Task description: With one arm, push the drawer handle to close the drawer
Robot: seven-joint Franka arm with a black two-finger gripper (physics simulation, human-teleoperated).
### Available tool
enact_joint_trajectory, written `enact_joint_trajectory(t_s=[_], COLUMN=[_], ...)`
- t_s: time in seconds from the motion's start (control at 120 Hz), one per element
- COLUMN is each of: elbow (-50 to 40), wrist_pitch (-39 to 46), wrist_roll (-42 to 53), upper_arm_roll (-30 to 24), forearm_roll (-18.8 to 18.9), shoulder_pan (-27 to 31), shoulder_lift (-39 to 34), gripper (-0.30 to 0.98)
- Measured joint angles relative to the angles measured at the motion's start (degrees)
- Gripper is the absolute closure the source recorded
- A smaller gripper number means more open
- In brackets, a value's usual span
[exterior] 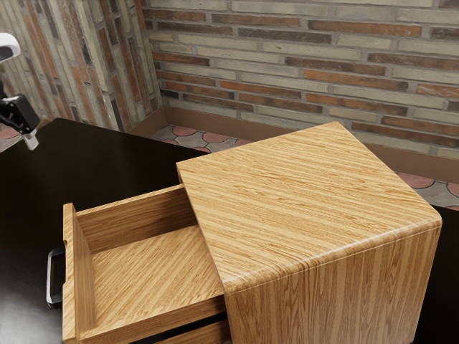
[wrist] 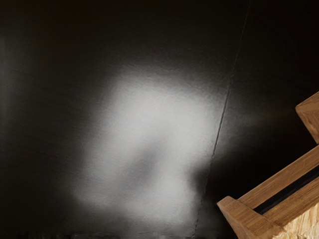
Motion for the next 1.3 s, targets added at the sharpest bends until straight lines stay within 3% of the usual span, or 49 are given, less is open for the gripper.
enact_joint_trajectory(t_s=[0.258,0.483,0.675,0.983,1.208,1.3], elbow=[-18.5,-24.5,-32.7,-38.5,-39.4,-40.3], wrist_pitch=[4.2,6.2,6.7,5.6,3.0,2.6], wrist_roll=[-1.7,-2.7,-3.3,-3.9,-4.9,-4.9], upper_arm_roll=[-1.9,-0.6,0.3,0.2,-1.3,1.1], forearm_roll=[1.4,4.1,4.3,4.1,-3.3,-3.8], shoulder_pan=[8.8,13.9,17.0,15.5,14.3,11.1], shoulder_lift=[-12.6,-17.9,-23.0,-25.6,-27.0,-28.5], gripper=[0.02,0.02,0.02,0.02,0.02,0.02])
